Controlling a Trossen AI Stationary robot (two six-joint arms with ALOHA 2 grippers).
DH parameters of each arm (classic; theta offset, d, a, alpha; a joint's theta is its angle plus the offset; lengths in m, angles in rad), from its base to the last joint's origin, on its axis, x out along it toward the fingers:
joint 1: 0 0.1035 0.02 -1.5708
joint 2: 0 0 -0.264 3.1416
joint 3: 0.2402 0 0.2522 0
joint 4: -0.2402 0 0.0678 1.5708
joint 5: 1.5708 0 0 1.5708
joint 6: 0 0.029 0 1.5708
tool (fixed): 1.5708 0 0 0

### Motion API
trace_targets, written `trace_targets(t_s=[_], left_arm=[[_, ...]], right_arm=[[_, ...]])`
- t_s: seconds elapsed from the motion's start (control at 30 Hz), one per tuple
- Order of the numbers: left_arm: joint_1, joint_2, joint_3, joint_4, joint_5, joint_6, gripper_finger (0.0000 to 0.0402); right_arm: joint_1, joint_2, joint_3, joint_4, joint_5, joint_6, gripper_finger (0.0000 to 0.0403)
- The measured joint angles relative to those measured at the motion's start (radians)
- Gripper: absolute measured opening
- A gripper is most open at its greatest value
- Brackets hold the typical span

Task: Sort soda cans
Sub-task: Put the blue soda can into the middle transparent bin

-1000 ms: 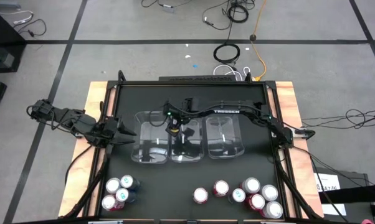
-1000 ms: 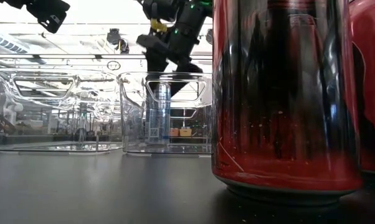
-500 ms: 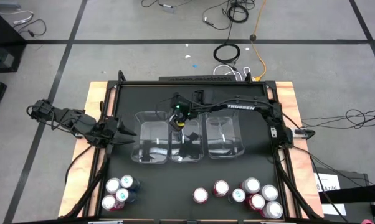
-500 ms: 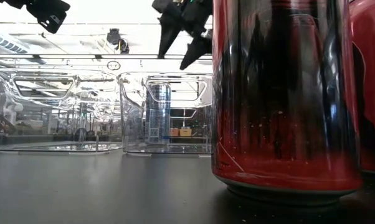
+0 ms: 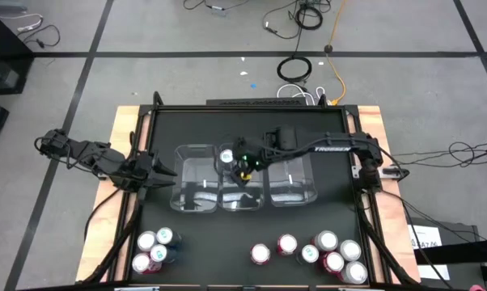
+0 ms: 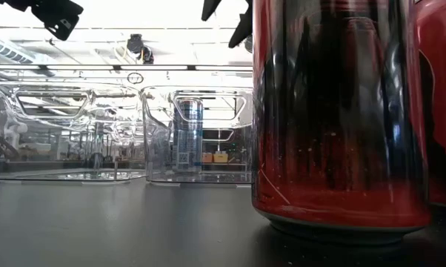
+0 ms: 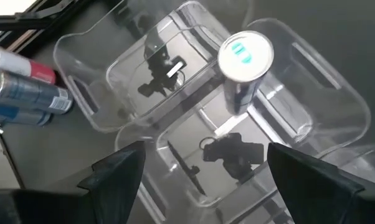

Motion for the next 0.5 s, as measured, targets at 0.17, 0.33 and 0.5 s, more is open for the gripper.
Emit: trace_targets(t_s=[0.17, 0.33, 0.5], left_arm=[[0.000, 0.000, 0.000, -0.030, 0.000, 0.000, 0.0143], [0.000, 0.000, 0.000, -0.033, -0.001, 0.000, 0.0143], [0.000, 0.000, 0.000, -0.029, -0.001, 0.000, 0.0143]], right_arm=[[0.075, 0.000, 0.000, 0.000, 0.106, 0.074, 0.0329], [0.141, 0.001, 0.000, -0.001, 0.202, 0.094, 0.0329], [0.173, 0.001, 0.000, -0.001, 0.207, 0.079, 0.0329]])
